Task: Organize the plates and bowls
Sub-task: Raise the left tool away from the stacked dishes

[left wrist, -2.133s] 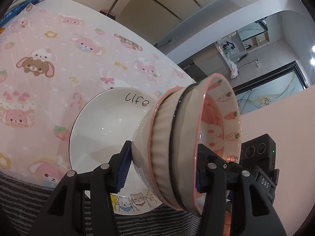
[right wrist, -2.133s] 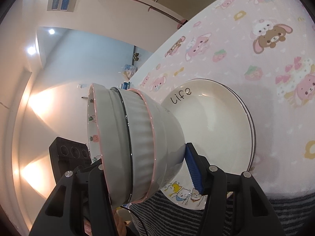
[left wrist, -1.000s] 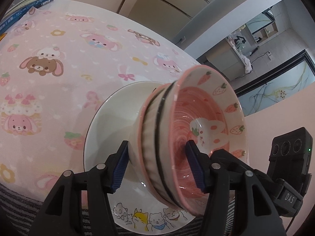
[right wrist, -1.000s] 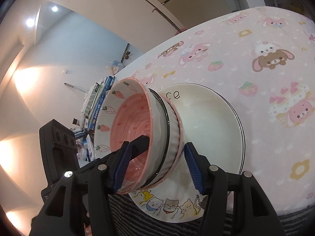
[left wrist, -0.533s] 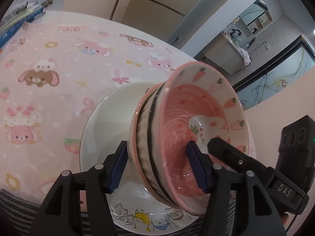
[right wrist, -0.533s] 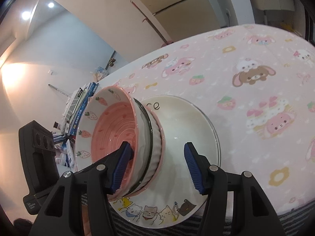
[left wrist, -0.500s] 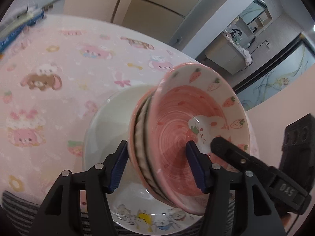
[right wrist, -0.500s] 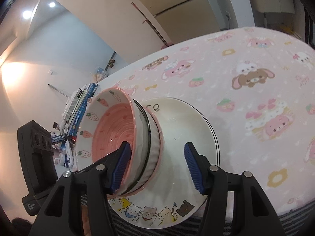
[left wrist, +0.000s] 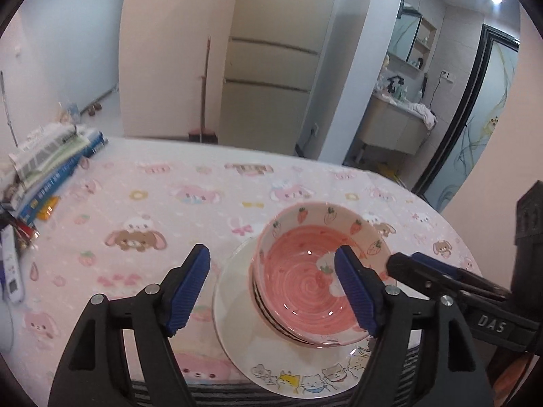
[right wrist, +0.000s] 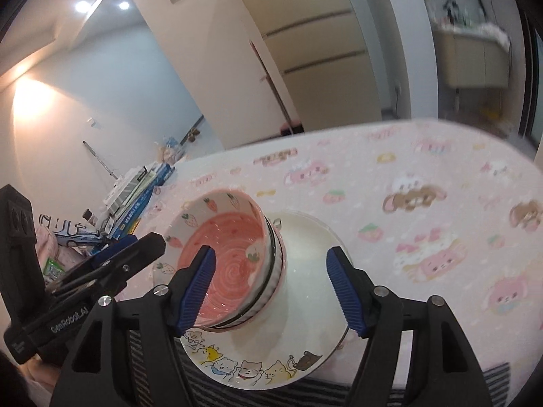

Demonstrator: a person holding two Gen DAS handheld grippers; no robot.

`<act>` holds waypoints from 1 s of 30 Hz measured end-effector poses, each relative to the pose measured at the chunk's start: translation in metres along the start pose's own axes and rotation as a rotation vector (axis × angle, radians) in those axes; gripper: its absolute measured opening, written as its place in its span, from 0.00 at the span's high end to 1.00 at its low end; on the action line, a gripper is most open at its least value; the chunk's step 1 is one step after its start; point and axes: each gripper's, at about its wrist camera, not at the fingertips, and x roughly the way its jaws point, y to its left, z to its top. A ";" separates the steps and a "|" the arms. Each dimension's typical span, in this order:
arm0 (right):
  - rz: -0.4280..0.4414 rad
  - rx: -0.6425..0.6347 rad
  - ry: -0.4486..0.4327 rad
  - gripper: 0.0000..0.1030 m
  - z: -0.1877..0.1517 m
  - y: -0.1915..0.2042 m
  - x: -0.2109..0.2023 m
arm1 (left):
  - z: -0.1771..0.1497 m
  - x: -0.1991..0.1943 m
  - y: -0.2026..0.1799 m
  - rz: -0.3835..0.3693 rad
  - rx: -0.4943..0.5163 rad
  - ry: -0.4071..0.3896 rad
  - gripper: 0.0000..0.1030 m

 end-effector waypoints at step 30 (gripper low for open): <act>-0.237 -0.274 -0.622 0.00 -0.055 0.056 -0.128 | -0.047 -0.145 -0.006 0.078 0.187 -0.721 0.01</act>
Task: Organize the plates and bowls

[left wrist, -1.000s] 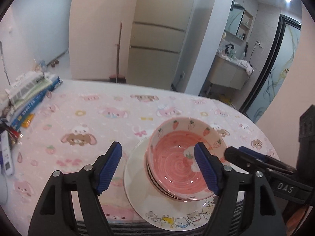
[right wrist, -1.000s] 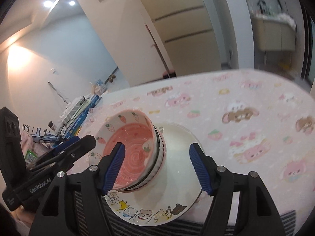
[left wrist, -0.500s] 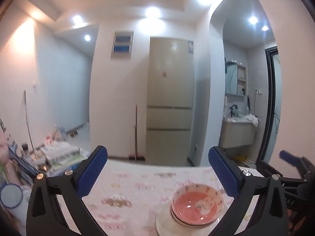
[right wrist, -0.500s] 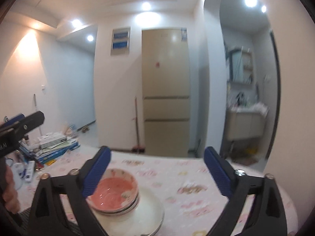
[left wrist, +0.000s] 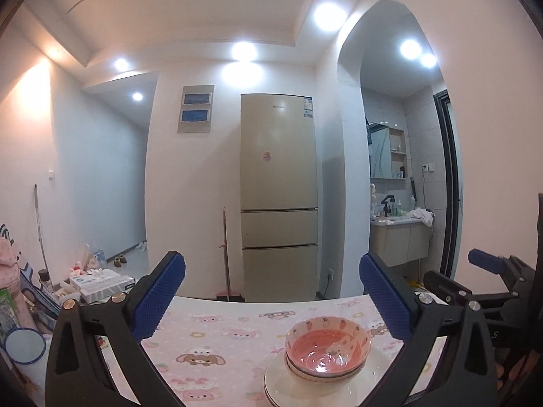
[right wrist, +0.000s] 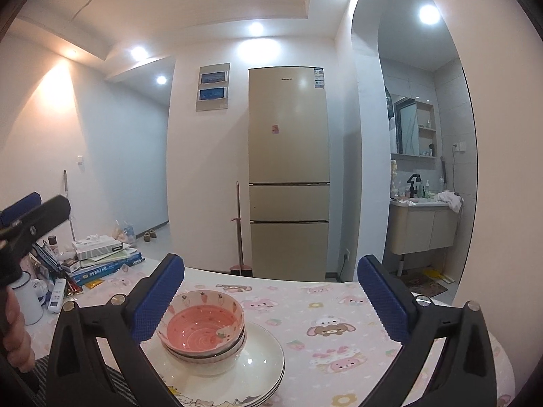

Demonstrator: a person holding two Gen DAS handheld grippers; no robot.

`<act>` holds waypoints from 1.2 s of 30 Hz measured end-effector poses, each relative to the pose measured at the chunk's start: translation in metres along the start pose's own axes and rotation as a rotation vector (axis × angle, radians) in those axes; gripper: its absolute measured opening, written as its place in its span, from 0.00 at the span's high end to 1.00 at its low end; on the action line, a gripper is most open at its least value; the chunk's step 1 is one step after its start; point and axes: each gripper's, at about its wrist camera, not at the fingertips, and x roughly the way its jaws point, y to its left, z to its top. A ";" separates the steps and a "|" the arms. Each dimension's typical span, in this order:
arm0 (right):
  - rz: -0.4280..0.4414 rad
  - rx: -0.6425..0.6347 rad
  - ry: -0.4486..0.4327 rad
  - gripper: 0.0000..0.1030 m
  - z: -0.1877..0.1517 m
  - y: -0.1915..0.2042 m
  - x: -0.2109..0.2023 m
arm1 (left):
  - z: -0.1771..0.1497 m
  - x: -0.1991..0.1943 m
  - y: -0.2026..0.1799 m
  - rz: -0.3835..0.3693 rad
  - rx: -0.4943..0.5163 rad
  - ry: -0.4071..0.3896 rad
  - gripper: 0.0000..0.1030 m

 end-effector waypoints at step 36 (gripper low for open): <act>-0.033 -0.004 -0.009 0.00 -0.069 -0.006 0.010 | -0.080 0.009 -0.019 0.082 0.058 0.042 0.00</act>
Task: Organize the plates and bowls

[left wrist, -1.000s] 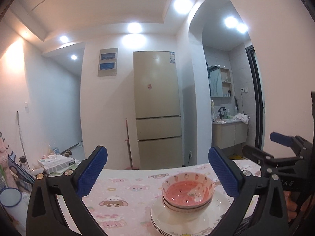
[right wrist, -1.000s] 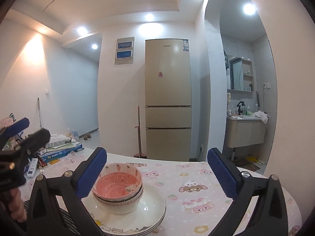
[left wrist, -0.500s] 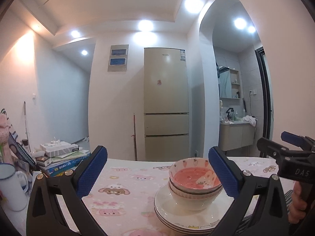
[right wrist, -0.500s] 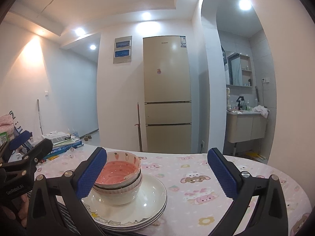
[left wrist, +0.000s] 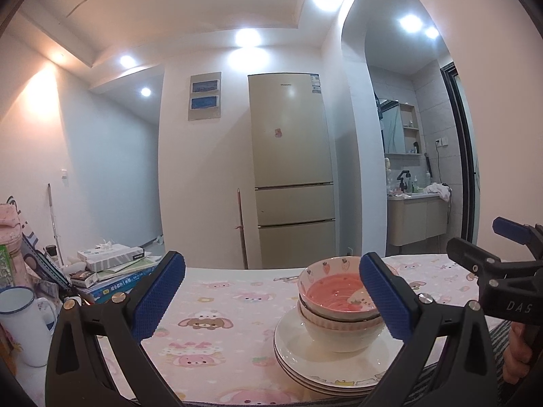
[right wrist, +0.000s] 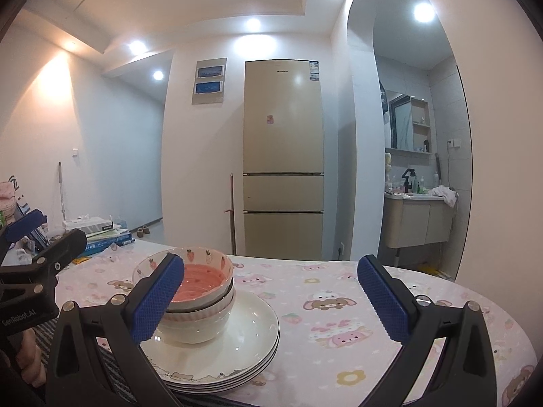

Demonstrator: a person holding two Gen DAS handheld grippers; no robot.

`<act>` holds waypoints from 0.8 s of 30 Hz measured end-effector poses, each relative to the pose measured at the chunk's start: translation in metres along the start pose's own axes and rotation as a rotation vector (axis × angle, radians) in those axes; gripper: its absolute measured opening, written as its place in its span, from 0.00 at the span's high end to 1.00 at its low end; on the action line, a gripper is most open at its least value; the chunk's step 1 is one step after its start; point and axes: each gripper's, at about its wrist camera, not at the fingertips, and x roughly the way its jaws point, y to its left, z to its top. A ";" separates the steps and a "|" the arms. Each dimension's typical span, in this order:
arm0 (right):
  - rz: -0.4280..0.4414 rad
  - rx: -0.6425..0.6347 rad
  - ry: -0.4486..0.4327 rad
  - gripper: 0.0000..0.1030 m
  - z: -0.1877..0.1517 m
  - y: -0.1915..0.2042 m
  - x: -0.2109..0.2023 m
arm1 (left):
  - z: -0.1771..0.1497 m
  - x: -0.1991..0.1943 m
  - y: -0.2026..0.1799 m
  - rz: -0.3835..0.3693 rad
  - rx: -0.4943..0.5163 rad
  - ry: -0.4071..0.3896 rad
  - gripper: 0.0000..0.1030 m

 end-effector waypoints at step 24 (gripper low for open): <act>-0.001 0.008 0.010 0.00 0.001 -0.004 0.002 | -0.004 -0.003 -0.010 -0.023 0.054 -0.023 0.00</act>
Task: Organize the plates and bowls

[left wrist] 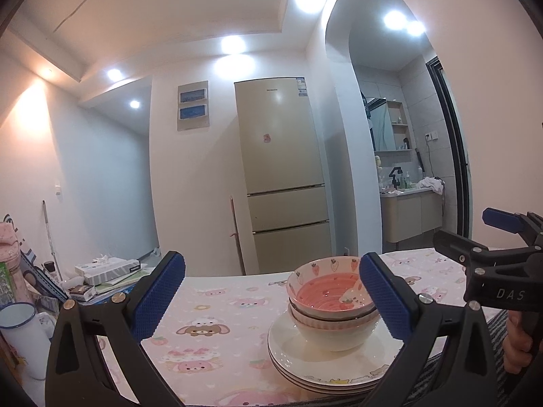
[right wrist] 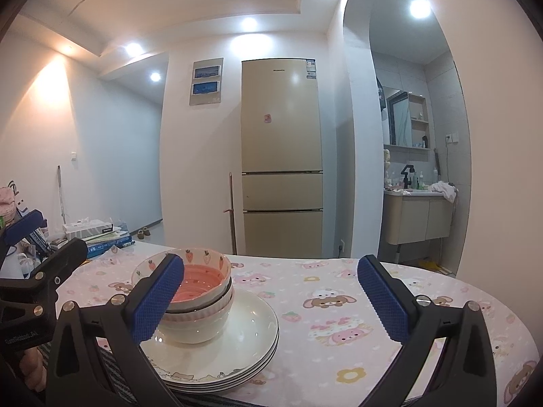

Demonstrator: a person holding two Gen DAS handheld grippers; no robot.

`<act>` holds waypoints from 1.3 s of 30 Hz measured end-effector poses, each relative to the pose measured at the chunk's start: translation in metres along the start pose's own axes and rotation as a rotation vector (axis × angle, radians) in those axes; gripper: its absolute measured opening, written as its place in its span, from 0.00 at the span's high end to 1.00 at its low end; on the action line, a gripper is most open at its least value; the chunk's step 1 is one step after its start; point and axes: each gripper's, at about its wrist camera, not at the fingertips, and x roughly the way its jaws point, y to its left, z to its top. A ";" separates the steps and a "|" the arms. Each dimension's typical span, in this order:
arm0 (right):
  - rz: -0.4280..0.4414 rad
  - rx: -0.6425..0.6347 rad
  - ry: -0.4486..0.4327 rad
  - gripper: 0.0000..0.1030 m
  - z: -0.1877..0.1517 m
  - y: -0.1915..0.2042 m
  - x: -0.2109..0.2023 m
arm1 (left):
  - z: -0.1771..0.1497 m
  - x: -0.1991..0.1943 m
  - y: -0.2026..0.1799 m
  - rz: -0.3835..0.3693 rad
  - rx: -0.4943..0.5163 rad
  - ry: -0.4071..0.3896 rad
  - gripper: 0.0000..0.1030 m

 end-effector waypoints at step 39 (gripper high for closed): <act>-0.005 0.004 0.008 0.00 0.000 0.000 -0.001 | 0.001 -0.001 0.005 0.048 -0.023 -0.013 0.00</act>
